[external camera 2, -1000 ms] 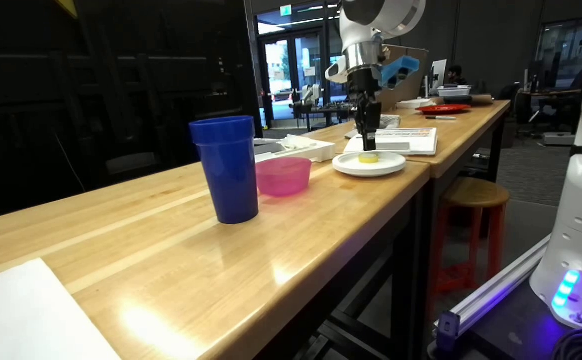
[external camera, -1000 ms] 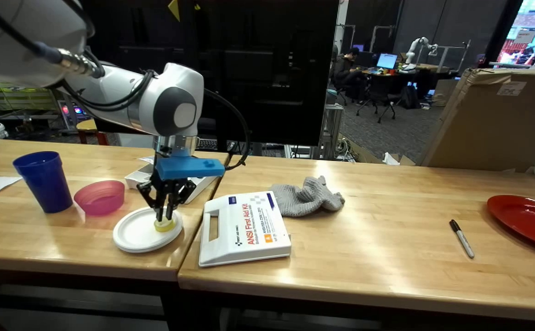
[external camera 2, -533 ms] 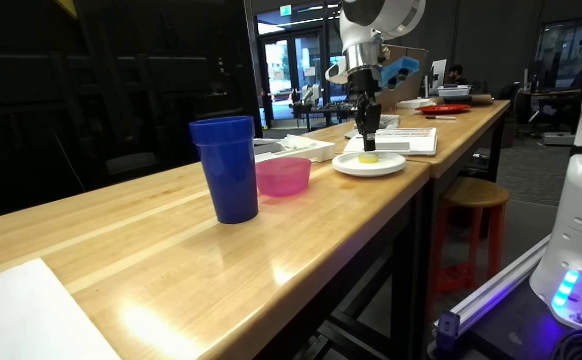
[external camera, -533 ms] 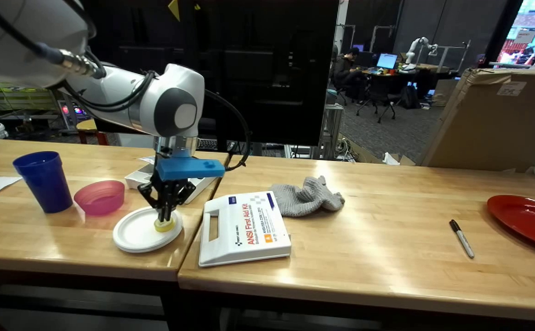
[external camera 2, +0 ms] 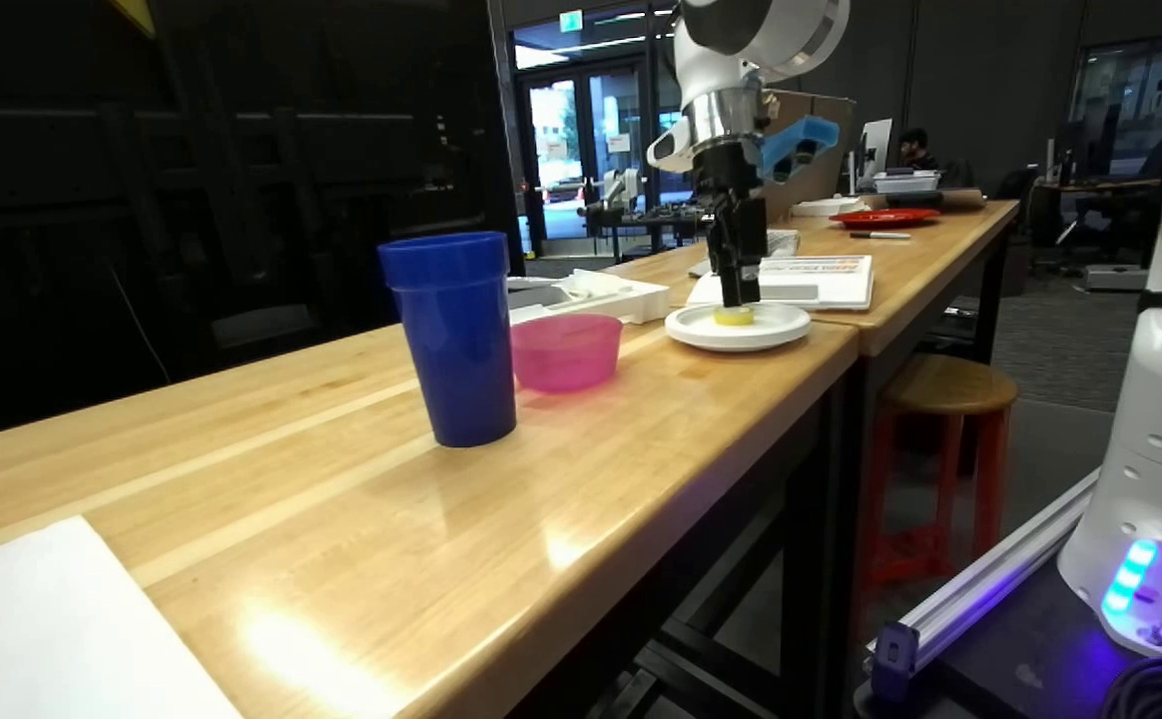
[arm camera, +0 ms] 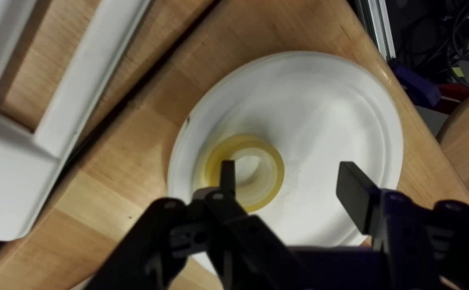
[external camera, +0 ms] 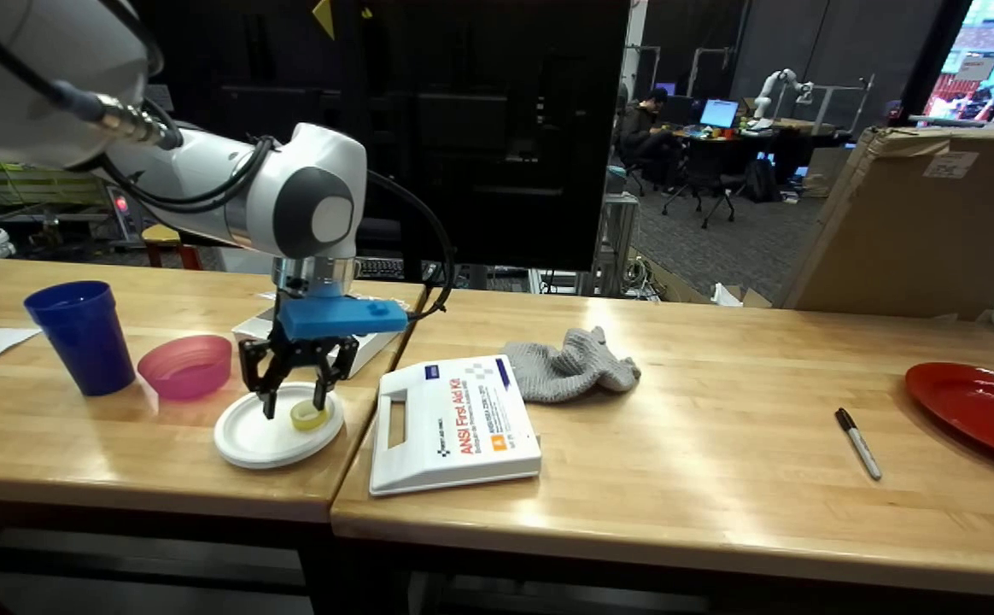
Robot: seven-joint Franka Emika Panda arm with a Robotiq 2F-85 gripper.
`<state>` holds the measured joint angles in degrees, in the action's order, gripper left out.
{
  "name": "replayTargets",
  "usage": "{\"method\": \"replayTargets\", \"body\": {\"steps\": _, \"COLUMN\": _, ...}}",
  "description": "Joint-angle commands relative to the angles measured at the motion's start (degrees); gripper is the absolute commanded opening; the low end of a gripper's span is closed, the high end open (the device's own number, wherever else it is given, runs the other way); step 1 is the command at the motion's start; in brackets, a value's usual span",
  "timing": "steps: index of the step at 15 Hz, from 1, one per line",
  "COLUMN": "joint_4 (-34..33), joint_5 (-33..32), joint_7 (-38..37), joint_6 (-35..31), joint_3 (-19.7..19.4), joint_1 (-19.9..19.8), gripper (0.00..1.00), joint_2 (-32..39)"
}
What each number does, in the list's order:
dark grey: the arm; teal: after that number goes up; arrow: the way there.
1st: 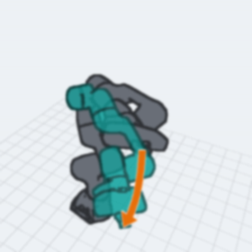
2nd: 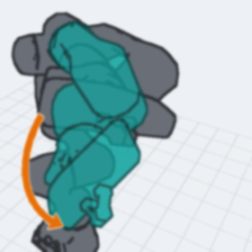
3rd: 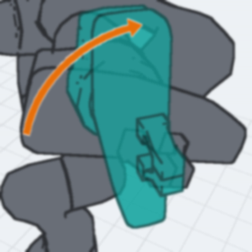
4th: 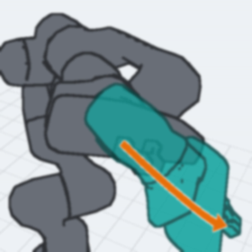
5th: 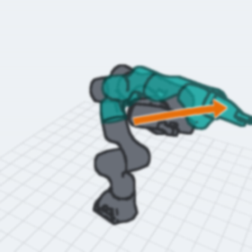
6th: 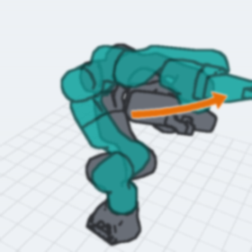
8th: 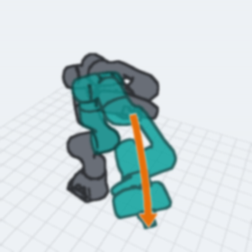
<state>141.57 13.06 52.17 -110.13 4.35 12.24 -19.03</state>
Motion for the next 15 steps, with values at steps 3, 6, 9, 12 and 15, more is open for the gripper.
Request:
{"method": "replayTargets", "body": {"steps": 3, "joint_4": 1.6, "joint_5": 0.5, "joint_7": -1.0, "joint_6": -0.1, "joint_3": 0.6, "joint_1": 1.2, "gripper": 1.0, "joint_2": -1.5}}
{"method": "replayTargets", "body": {"steps": 6, "joint_4": 2.9, "joint_5": 0.0, "joint_7": -2.6, "joint_6": 0.5, "joint_3": 1.9, "joint_1": 2.0, "gripper": 1.0, "joint_2": -3.3}}
{"method": "replayTargets", "body": {"steps": 9, "joint_4": 3.7, "joint_5": -1.3, "joint_7": -5.8, "joint_6": 3.1, "joint_3": 4.1, "joint_1": 3.4, "gripper": 1.0, "joint_2": -6.0}}
{"method": "replayTargets", "body": {"steps": 12, "joint_4": 2.8, "joint_5": -4.1, "joint_7": -10.3, "joint_6": 6.6, "joint_3": 6.5, "joint_1": 5.0, "gripper": 1.0, "joint_2": -8.3}}
{"method": "replayTargets", "body": {"steps": 15, "joint_4": 1.3, "joint_5": -7.0, "joint_7": -13.6, "joint_6": 9.6, "joint_3": 7.8, "joint_1": 6.5, "gripper": 1.0, "joint_2": -9.2}}
